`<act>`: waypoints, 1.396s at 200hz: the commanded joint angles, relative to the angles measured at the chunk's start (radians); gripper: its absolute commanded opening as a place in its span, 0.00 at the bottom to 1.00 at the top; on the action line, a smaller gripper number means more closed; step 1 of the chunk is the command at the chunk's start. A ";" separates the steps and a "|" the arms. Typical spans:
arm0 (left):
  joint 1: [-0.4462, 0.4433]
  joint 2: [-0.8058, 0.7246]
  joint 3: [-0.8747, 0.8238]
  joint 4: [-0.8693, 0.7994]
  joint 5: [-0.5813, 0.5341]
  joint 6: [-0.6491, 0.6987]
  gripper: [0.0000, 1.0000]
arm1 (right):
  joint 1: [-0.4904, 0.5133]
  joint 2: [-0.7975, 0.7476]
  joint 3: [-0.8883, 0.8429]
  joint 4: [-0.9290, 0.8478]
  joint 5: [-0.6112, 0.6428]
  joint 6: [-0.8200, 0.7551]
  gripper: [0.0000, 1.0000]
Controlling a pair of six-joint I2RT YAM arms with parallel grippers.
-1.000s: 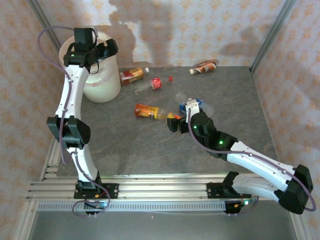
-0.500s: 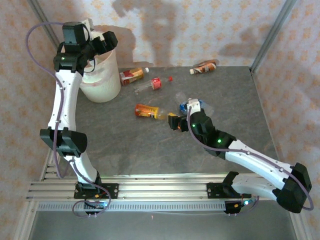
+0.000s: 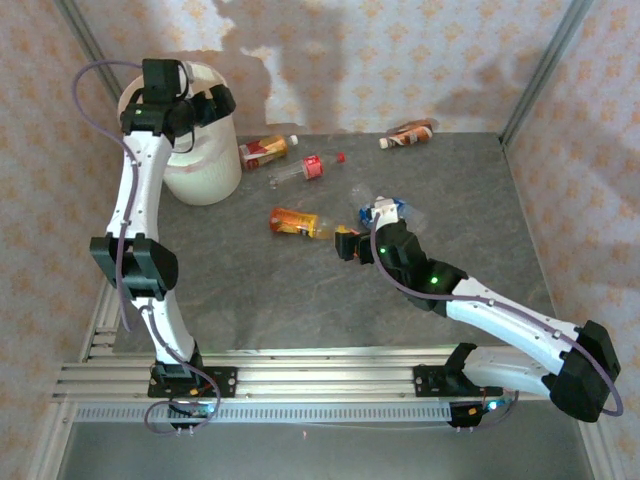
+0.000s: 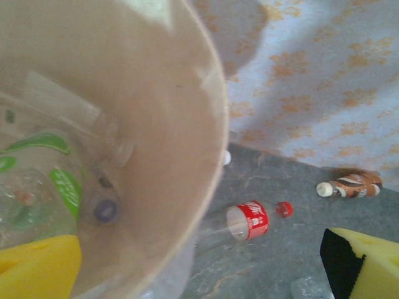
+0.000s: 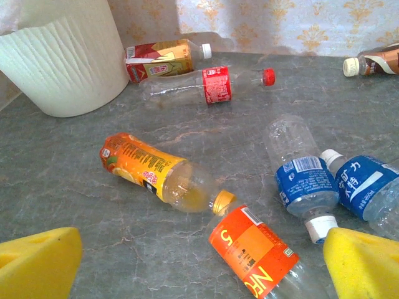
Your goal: Put the plastic bottles in the bin
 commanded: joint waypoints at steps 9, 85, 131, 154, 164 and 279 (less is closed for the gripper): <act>0.064 -0.051 -0.013 -0.077 -0.089 -0.008 1.00 | -0.005 0.005 0.011 -0.015 0.014 0.019 0.99; 0.103 -0.114 -0.026 -0.020 0.125 -0.121 1.00 | -0.089 0.021 0.020 -0.091 -0.015 0.078 0.99; -0.069 -0.245 -0.089 -0.007 0.048 -0.155 1.00 | -0.209 0.076 0.048 -0.231 -0.075 0.016 0.99; -0.251 -0.380 -0.275 0.079 -0.160 -0.189 1.00 | -0.221 0.041 0.017 -0.202 -0.043 0.056 0.99; -0.327 -0.439 -0.381 0.144 -0.255 -0.241 1.00 | -0.223 0.024 -0.002 -0.182 -0.029 0.077 0.99; -0.624 -0.341 -0.830 0.101 -0.554 -1.113 1.00 | -0.227 -0.098 -0.078 -0.222 0.092 0.188 0.99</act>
